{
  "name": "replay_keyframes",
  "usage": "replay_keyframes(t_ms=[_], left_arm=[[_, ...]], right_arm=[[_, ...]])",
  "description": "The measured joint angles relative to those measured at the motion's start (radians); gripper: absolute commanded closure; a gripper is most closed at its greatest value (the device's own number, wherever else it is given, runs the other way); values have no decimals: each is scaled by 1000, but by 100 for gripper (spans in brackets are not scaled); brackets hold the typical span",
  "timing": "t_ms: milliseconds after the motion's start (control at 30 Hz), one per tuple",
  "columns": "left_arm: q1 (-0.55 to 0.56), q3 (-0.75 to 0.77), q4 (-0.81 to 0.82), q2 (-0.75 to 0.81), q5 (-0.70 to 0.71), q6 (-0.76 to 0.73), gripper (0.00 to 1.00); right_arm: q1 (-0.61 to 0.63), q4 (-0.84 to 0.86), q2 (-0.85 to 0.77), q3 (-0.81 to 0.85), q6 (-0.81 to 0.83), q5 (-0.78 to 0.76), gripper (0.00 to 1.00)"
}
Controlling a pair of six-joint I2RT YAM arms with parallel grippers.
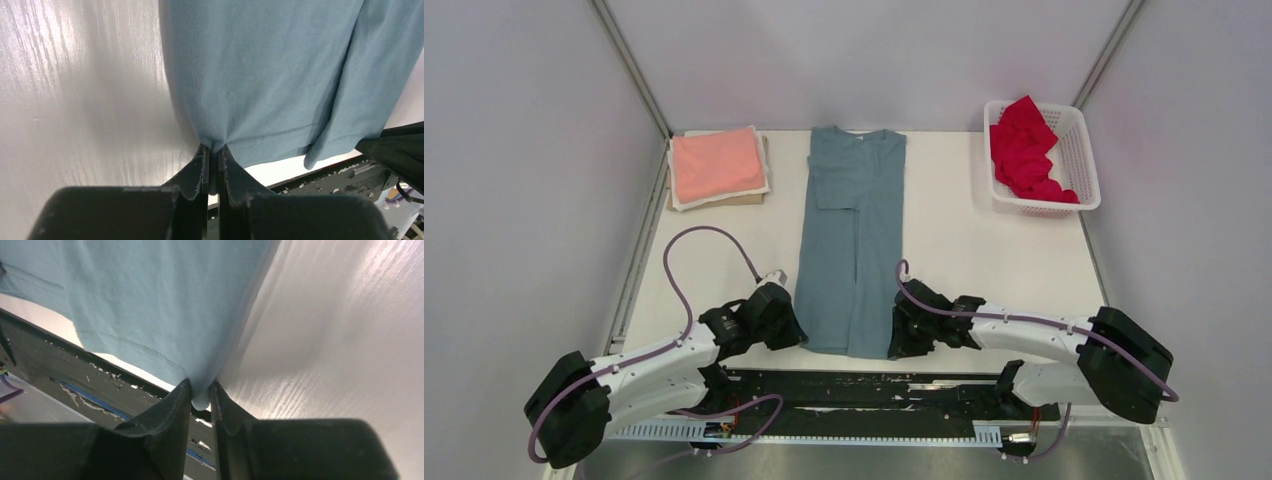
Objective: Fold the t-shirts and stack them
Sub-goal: Grab the bottom of the folded rectangular tshirt with both arms, then fold the folded rectangular tshirt in 1/3 of the way
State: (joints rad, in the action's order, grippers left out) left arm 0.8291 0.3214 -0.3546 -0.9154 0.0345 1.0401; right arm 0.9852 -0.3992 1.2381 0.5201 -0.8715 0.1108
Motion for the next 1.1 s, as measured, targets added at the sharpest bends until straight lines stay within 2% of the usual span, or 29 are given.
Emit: replay_keyframes(t_ms=[33,67,233,367,500,567,700,833,933,1100], left_arm=[[0,0,-1,3,0,2,100],[0,0,-5,6,1,5,100],[0,-14,-45,62,-8,6,100],[0,-48,-96,172,-57,6,100],[0,-97,-79,280,-117,0,100],[-5,-94,-64,285,-125,-11,100],[-54,-18,-51,209,-123,-50,100],[-171,71,47,89,-153,-90,100],[-278,144,113,-30,-199,-126,100],[-391,309,173,-255,-248,-180,100]], right_arm=[[0,4,5,0,-2,-2,99],[1,5,7,-1,0,-3,100],[23,19,-35,-32,-10,2,100],[75,24,-156,-89,-26,16,100],[92,23,-253,-116,-37,9,100],[92,28,-270,-113,-33,-10,100],[53,30,-253,-73,3,-83,100],[-61,51,-188,16,72,-137,100],[-168,103,-124,86,140,-130,100],[-317,196,23,198,225,-78,100]])
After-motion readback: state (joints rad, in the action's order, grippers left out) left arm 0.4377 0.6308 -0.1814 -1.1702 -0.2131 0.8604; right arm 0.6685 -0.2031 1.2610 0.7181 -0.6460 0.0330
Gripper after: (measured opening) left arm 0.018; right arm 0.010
